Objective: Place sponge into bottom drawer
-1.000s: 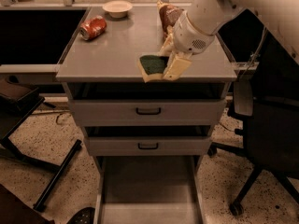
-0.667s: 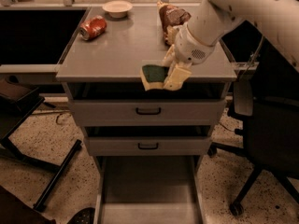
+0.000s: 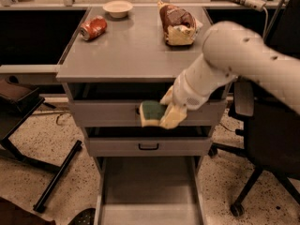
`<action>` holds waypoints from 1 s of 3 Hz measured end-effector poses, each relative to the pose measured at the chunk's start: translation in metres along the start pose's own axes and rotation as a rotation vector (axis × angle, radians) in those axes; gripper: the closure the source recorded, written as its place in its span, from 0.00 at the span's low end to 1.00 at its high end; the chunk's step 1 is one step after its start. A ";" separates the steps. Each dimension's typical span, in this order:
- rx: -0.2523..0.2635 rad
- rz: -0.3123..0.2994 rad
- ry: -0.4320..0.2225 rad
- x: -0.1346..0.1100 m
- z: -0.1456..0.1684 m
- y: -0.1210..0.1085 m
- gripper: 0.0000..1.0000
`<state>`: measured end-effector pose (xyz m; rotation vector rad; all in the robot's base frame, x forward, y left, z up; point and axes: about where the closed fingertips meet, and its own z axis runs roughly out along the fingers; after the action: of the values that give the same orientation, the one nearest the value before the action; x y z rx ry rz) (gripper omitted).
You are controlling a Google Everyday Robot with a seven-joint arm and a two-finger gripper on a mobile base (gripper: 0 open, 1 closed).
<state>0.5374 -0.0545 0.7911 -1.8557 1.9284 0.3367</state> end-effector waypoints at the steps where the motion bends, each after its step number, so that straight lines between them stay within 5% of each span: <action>1: -0.105 0.003 -0.015 0.016 0.064 0.044 1.00; 3: -0.069 -0.011 -0.001 0.018 0.074 0.052 1.00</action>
Offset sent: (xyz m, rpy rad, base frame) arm -0.0247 0.0150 -0.0517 0.0176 0.0666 0.0362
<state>0.4965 -0.0320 0.7117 -1.9091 1.9275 0.4059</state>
